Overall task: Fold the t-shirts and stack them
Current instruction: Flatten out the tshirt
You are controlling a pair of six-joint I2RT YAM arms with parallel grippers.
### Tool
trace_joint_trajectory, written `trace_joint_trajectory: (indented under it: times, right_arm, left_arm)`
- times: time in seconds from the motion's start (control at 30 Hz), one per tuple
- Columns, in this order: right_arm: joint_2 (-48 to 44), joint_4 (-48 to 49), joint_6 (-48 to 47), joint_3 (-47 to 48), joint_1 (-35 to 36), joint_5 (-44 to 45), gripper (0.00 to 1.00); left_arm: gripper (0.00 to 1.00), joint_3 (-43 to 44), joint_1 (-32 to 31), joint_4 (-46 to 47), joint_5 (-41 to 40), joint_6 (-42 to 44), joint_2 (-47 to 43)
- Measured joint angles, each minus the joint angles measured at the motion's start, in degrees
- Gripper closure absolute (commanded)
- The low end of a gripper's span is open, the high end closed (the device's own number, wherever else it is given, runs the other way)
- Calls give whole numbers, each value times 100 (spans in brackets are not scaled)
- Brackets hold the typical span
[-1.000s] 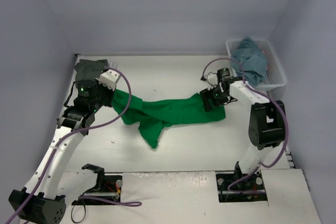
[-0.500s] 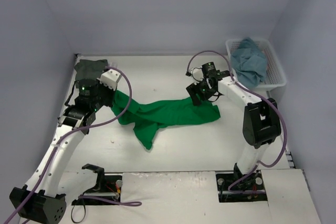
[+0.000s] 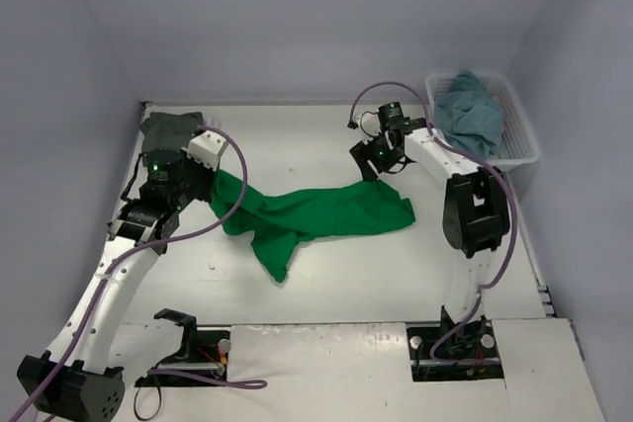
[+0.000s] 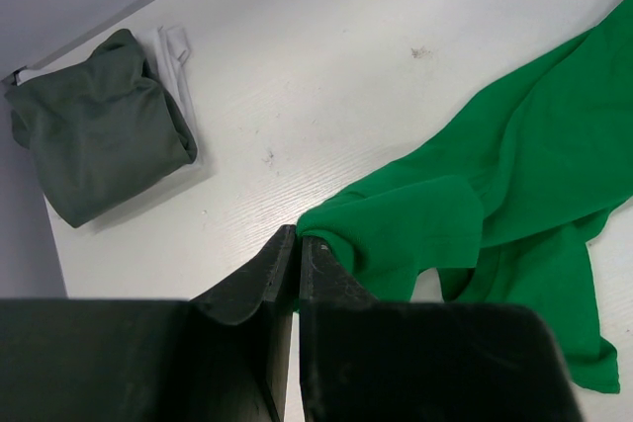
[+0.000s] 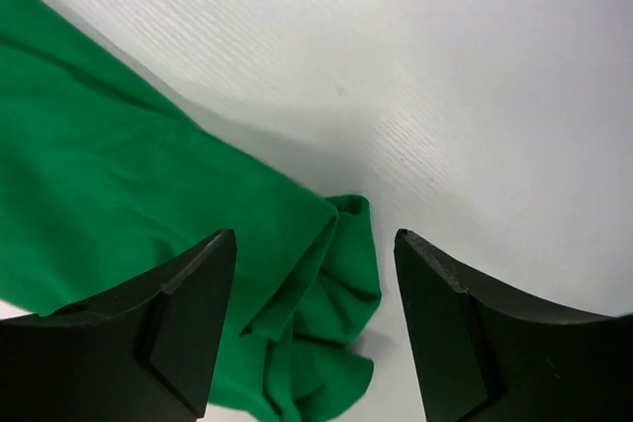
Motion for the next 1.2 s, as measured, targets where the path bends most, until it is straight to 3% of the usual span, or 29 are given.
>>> trace_joint_trajectory:
  times: [0.2, 0.3, 0.5, 0.6, 0.63, 0.7, 0.87, 0.9, 1.0, 1.2]
  right_arm:
    - [621, -20, -140, 68, -55, -186, 41]
    - [710, -22, -179, 68, -66, -286, 46]
    - [713, -15, -223, 68, -70, -518, 45]
    - [713, -17, -229, 68, -70, -612, 53]
    - [713, -15, -232, 68, -72, -647, 66]
    - [710, -13, -234, 68, -83, -730, 76]
    - [704, -13, -197, 63, -107, -909, 78]
    - [702, -13, -197, 59, -107, -927, 87]
    - [680, -7, -201, 0, -107, -949, 100]
    - [599, -15, -195, -103, -133, -946, 100]
  left_arm:
    - [100, 0, 2, 0, 0, 2, 0]
    - [100, 0, 2, 2, 0, 2, 2]
    - [100, 0, 15, 2, 2, 0, 2]
    - [100, 0, 39, 2, 2, 0, 0]
    - [100, 0, 39, 2, 2, 0, 0]
    - [100, 0, 46, 2, 2, 0, 0]
    - [100, 0, 48, 2, 11, 0, -7]
    - [100, 0, 50, 2, 13, 0, -9]
    - [100, 0, 50, 2, 17, 0, -11]
    - [100, 0, 48, 2, 17, 0, -11]
